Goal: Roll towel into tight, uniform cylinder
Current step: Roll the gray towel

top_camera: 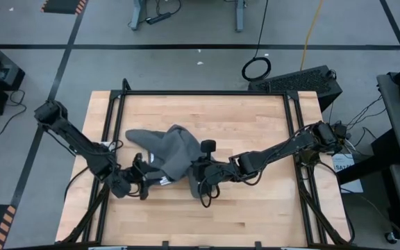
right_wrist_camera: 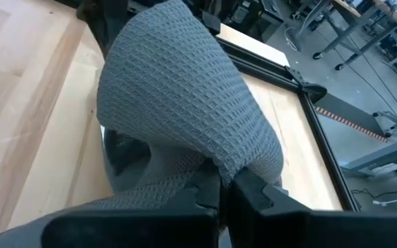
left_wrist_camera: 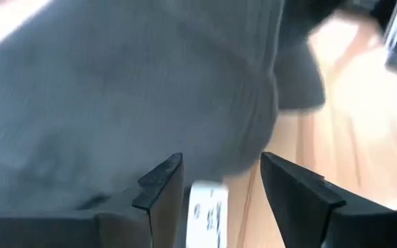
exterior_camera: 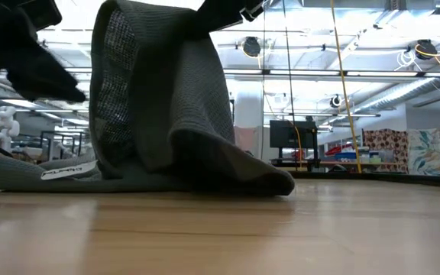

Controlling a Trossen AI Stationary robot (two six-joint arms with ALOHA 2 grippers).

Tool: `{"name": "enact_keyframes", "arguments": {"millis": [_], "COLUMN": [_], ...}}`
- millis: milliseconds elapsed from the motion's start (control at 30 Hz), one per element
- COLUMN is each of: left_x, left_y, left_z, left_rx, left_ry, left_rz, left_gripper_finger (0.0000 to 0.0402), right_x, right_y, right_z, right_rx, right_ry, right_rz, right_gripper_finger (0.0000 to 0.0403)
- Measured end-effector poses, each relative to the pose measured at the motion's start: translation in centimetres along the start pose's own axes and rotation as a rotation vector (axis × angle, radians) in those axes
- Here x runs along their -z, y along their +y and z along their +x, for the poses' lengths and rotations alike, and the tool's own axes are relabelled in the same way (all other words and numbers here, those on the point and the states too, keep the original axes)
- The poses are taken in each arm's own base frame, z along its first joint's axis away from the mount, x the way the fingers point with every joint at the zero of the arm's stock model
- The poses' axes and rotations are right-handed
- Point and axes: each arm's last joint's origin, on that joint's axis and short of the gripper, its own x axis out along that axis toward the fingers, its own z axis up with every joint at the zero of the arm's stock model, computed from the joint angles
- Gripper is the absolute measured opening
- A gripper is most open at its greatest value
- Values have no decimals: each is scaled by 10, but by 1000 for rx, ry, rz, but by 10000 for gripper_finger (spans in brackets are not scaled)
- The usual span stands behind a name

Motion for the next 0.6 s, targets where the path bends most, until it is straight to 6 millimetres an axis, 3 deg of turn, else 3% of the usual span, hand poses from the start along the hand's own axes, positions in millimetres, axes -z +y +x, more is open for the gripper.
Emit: {"name": "enact_keyframes", "arguments": {"millis": [233, 600], "left_x": [4, -17], "left_y": [-6, -7], "left_z": [16, 37], "left_rx": [-92, -141], "left_ry": [-148, -293], "left_rz": [97, 190], "left_gripper_finger": [198, 198], "right_x": [0, 10], "right_y": [-2, 0], "right_z": [1, 0], "right_rx": [3, -5], "right_ry": [3, 95], "right_rz": [2, 97], "right_gripper_finger": [1, 2]}}
